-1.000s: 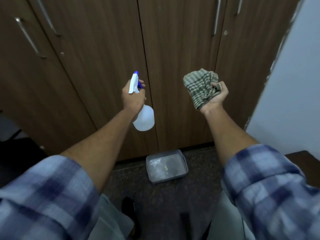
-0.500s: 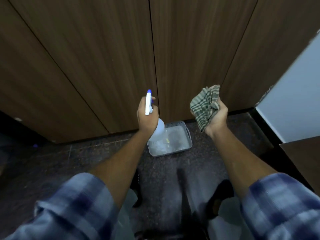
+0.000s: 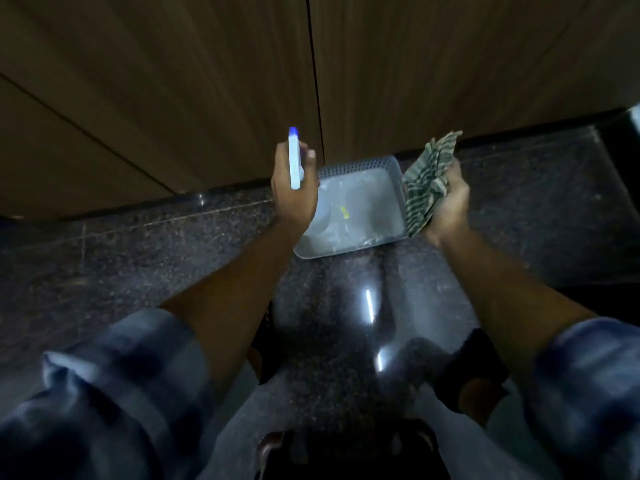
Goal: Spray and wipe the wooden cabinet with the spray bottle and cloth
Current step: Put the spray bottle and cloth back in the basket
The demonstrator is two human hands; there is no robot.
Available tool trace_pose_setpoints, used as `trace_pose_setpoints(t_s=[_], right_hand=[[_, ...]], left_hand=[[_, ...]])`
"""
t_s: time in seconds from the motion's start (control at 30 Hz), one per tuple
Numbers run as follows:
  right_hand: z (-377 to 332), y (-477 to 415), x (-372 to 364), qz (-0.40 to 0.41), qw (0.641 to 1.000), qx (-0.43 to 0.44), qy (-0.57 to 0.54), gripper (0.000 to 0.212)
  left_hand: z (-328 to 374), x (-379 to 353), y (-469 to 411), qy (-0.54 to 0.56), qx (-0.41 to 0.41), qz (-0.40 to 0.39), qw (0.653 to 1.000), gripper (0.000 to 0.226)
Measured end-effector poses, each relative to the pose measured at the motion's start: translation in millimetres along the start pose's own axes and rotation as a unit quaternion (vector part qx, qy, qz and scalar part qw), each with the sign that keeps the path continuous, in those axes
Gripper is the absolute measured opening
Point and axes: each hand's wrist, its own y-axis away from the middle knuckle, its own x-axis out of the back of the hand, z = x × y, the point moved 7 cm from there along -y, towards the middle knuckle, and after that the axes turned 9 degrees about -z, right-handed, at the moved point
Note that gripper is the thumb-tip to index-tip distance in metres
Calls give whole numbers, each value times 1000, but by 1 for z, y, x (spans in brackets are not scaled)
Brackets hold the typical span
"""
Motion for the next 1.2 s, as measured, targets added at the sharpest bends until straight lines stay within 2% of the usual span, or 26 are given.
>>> trace_pose_setpoints(t_s=[0.17,0.3,0.37,0.4,0.43,0.5,0.57,0.63,0.67,0.7,0.83,1.03,1.13,1.2], right_hand=[[55,-79,58,-5,998,5,67,52],[94,-126,88,-36,989,17,143,48],[104,-142,91,-48,967,56,243,52],[108,-149,90,-61,939,87,326,56],[114,-155,87,-73,891,121,431,63],[135,-168,80,-85,748,152,640,71],[174,-182,82,-126,602,99,783,73],[213,-190,92,-176,478,12,860,78],[224,-192,98,-183,437,-16,880,81],[229,-194,100,-184,417,-32,890,84],[220,-197,99,-197,391,-79,895,93],[209,-191,94,-237,332,-150,900,107],[202,-188,96,-244,328,-158,899,105],[196,-181,93,-248,332,-148,898,108]], left_hand=[[-104,-33,-18,-4,19,-9,1000,6],[-170,-53,-32,-32,31,-14,999,26],[-189,-62,-32,-44,50,-26,997,31],[-193,-64,-30,-56,64,-28,996,31],[-193,-65,-27,-70,70,-20,995,30],[-197,-67,-27,-82,34,3,996,28],[-200,-70,-24,-94,12,2,995,29],[-203,-69,-23,-87,26,-12,996,36],[-205,-68,-23,-84,38,-18,996,39],[-207,-67,-22,-85,49,-28,995,43],[-216,-68,-22,-112,52,-63,990,58],[-223,-69,-14,-114,109,-91,983,57],[-229,-71,-12,-110,122,-92,982,61],[-227,-71,-12,-114,129,-107,979,73]])
